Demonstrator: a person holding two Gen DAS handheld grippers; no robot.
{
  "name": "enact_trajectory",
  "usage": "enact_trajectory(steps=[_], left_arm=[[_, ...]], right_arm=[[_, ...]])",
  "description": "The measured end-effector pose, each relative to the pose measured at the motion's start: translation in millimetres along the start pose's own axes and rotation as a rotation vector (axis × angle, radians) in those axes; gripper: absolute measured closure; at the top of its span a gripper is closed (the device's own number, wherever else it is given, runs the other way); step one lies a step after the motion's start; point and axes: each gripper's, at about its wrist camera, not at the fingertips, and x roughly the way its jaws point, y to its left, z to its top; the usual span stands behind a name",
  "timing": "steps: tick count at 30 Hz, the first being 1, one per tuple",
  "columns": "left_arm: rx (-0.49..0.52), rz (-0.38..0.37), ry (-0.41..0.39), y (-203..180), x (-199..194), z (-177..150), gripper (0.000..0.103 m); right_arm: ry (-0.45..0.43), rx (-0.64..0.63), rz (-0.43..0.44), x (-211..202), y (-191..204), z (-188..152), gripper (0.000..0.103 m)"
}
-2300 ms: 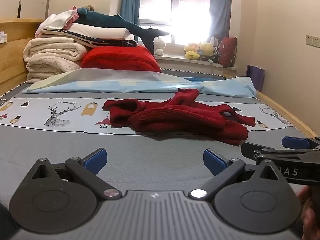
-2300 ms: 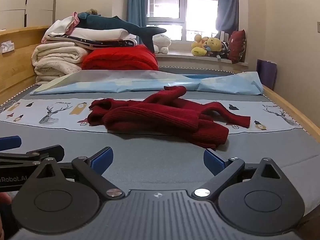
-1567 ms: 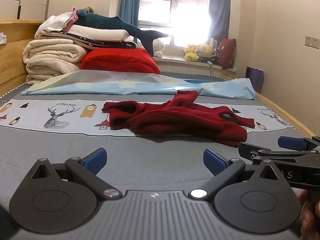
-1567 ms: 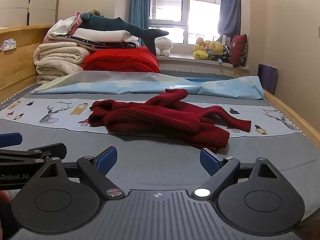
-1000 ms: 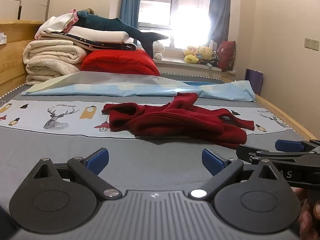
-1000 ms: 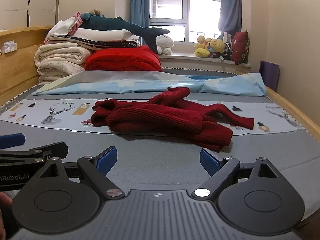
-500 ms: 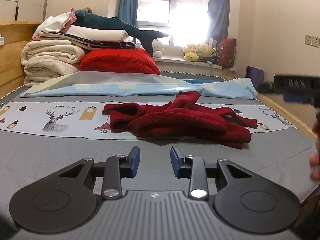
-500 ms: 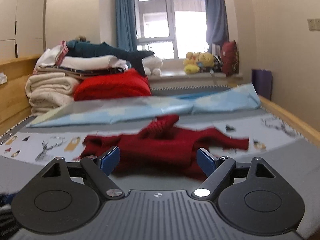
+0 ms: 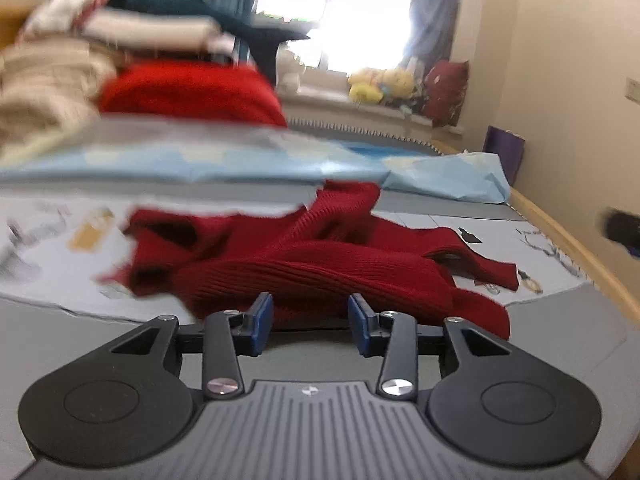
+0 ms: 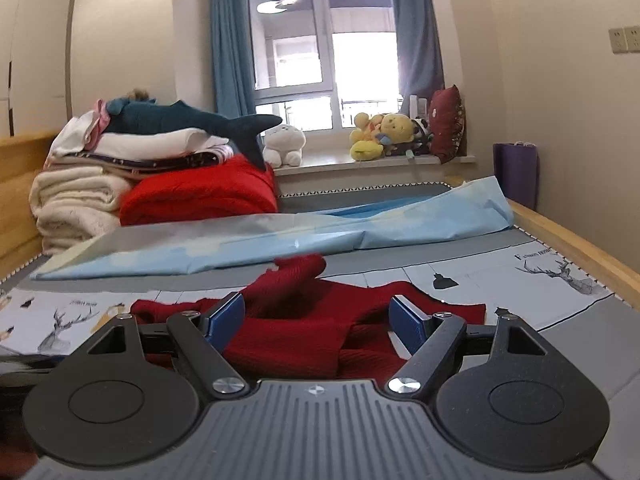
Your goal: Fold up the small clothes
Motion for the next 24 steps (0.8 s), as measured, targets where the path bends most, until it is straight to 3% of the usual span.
enact_trajectory(steps=[3,6,10,12,13,14,16,19,22,24], left_arm=[[-0.16,-0.047,0.091,-1.0,52.8,9.9,0.039],[-0.342,-0.083,0.181,-0.2,102.3,15.2,0.039],[-0.453,-0.058,0.229,2.5,144.4,22.5,0.039],[-0.477,-0.049,0.247,8.5,155.1,26.7,0.047],[-0.452,-0.03,0.255,11.3,155.4,29.0,0.072],[-0.408,-0.01,0.266,14.7,153.7,31.3,0.085],[-0.337,-0.056,0.26,27.3,142.9,33.1,0.09],[-0.153,-0.094,0.222,51.2,109.3,37.4,0.091],[-0.002,-0.148,0.251,86.6,72.0,36.5,0.092],[0.111,-0.143,0.273,112.2,44.9,33.4,0.092]], right_arm=[[0.015,0.007,-0.017,6.2,-12.1,-0.2,0.022],[0.017,0.027,-0.039,5.5,-24.1,-0.5,0.022],[0.029,0.039,-0.054,5.5,-33.1,-0.7,0.022],[0.03,0.045,-0.065,5.5,-35.7,-1.2,0.022],[0.033,0.054,-0.073,7.0,-37.0,-1.7,0.022],[0.036,0.06,-0.081,8.4,-38.3,-1.6,0.022],[0.043,0.08,-0.101,11.2,-39.6,-1.3,0.022],[0.049,0.132,-0.104,15.2,-41.8,-1.7,0.022],[0.059,0.153,-0.119,19.1,-41.0,-3.2,0.022],[0.076,0.173,-0.127,23.2,-39.8,-4.6,0.021]])
